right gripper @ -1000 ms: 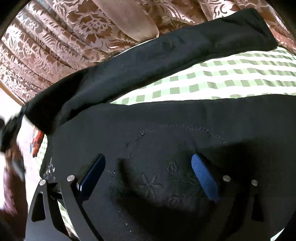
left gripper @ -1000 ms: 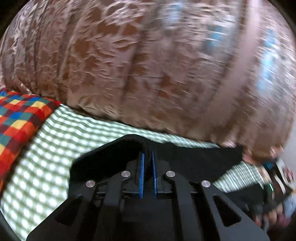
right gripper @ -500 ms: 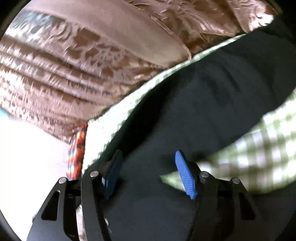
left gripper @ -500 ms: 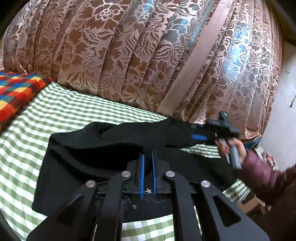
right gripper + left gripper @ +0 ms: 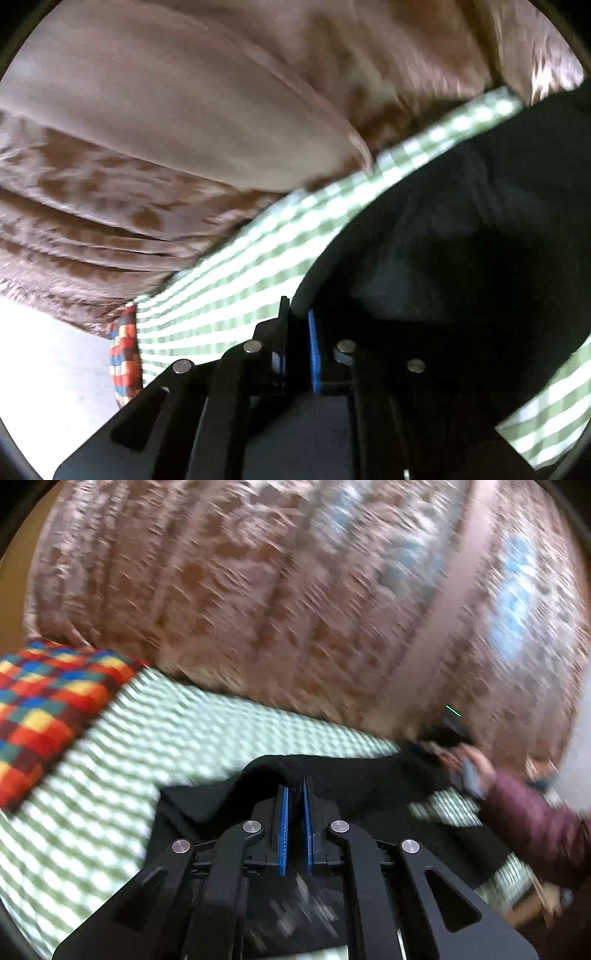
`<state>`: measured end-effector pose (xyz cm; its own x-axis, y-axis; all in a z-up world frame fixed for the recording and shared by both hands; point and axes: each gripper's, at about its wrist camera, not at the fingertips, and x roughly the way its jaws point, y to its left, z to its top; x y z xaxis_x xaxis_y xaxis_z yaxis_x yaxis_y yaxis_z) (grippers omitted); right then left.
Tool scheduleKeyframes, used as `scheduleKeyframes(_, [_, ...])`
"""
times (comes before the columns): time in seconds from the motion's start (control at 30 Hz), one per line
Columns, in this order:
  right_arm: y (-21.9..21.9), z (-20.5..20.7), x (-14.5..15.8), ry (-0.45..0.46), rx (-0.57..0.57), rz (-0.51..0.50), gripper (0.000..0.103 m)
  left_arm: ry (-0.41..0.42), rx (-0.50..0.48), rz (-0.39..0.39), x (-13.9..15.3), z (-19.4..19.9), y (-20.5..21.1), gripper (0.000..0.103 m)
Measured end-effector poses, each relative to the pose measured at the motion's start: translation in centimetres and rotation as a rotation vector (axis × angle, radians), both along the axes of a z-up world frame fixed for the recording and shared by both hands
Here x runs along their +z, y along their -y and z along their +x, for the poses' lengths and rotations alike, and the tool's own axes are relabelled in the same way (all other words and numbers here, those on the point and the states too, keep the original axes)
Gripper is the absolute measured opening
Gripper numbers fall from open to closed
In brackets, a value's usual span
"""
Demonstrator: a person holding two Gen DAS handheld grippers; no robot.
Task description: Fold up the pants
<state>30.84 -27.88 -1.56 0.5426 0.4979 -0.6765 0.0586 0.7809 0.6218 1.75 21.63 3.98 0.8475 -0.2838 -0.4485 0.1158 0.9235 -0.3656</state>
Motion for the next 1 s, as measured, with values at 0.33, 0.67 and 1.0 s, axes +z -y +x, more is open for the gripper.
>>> scheduleKeyframes(0.33, [2.6, -15.5, 7.6, 0.303, 0.175, 0.047, 0.008, 0.074, 0.153, -0.034, 2.7, 4.1, -4.6, 0.006])
scheduleKeyframes(0.67, [0.4, -26.0, -3.0, 0.059, 0.269, 0.021, 0.008, -0.216, 0.185, -0.166, -7.8, -3.7, -6.0, 0.007])
scheduleKeyframes(1.0, [-0.9, -24.4, -6.6, 0.006, 0.264, -0.027, 0.007, -0.249, 0.245, -0.588, -10.7, -10.1, -9.0, 0.043])
